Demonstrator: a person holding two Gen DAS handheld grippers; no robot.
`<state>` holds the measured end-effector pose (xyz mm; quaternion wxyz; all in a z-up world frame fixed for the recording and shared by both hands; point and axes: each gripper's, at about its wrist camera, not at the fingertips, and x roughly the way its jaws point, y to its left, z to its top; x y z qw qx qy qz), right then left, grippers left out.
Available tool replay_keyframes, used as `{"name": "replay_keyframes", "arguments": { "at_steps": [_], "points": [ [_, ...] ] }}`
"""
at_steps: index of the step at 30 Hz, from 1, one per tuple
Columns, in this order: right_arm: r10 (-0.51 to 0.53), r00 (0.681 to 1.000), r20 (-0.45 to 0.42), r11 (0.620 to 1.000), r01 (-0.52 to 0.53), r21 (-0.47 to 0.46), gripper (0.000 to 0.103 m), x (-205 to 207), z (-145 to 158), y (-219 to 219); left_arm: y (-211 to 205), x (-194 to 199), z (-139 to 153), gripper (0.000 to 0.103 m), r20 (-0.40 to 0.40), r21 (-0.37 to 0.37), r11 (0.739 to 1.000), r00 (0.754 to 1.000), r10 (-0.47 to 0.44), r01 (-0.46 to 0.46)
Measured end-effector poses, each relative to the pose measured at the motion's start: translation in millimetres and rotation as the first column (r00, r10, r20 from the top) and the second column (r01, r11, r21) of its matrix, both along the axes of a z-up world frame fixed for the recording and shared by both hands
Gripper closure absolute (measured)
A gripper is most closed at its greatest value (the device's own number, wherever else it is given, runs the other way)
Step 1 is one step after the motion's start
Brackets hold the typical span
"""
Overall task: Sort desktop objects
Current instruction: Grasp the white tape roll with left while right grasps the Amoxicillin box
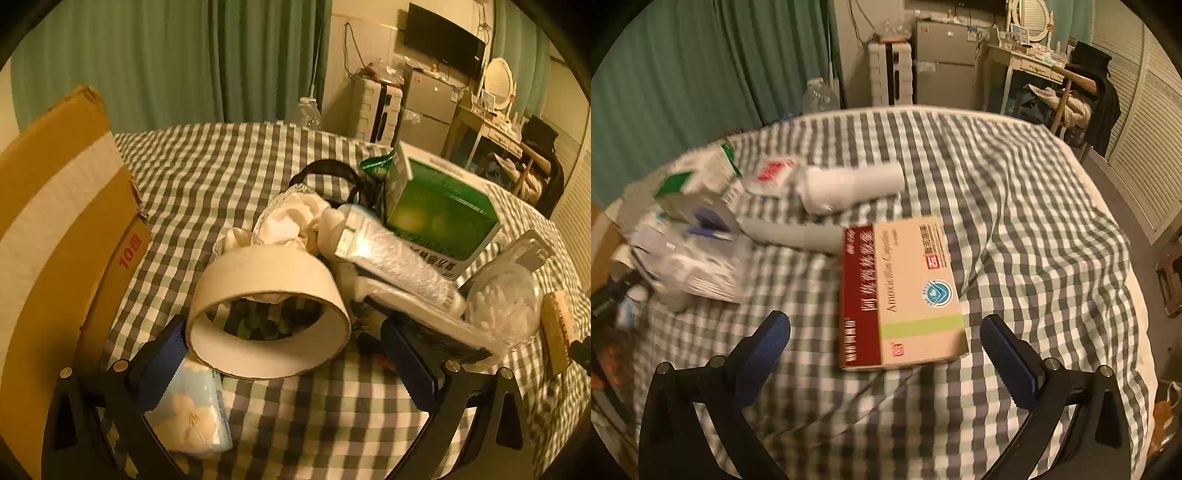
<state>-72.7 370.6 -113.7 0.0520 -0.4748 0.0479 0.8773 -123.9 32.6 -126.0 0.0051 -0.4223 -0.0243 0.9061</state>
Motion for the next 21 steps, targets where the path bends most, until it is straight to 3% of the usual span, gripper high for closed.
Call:
{"name": "replay_keyframes", "arguments": {
  "at_steps": [2, 3, 5, 6, 7, 8, 14, 18, 21],
  "points": [
    [-0.011, 1.0, 0.02, 1.0, 0.012, -0.011, 0.0, -7, -12, 6, -8, -2, -4, 0.003, 0.011, 0.031, 0.999, 1.0, -0.008, 0.008],
    [-0.018, 1.0, 0.025, 1.0, 0.019, -0.021, 0.0, -9, -16, 8, -10, -4, -5, 0.011, 0.012, 0.038, 0.999, 1.0, -0.01, 0.01],
    [-0.033, 0.998, 0.045, 0.997, 0.036, -0.069, 0.001, -14, -26, 14, -13, -4, -6, 0.016, 0.02, 0.019, 1.0, 1.0, -0.02, 0.019],
    [-0.041, 0.998, 0.049, 0.996, 0.045, -0.074, 0.007, -14, -27, 15, -14, -2, -5, 0.019, 0.019, 0.013, 0.999, 0.999, -0.029, 0.029],
    [-0.06, 0.997, 0.053, 0.994, 0.065, -0.083, 0.022, -14, -29, 18, -14, 1, -4, 0.019, 0.016, 0.008, 0.999, 0.999, -0.037, 0.037],
    [-0.069, 0.996, 0.052, 0.993, 0.073, -0.097, 0.024, -14, -29, 19, -15, 4, -3, 0.019, 0.013, 0.002, 0.999, 0.999, -0.046, 0.046],
    [-0.095, 0.995, 0.006, 0.979, 0.094, -0.179, 0.025, 0, -17, 23, -14, -1, 12, 0.019, 0.055, -0.007, 0.999, 0.997, -0.046, 0.046],
    [-0.115, 0.993, -0.004, 0.972, 0.112, -0.209, 0.025, 13, -1, 15, -13, 1, 29, 0.019, 0.092, -0.024, 0.999, 0.995, 0.025, -0.023],
    [-0.11, 0.993, -0.035, 0.973, 0.1, -0.208, 0.025, 26, 20, 7, -11, 15, 52, 0.019, 0.058, 0.012, 0.999, 0.997, 0.043, -0.044]
  ]
}}
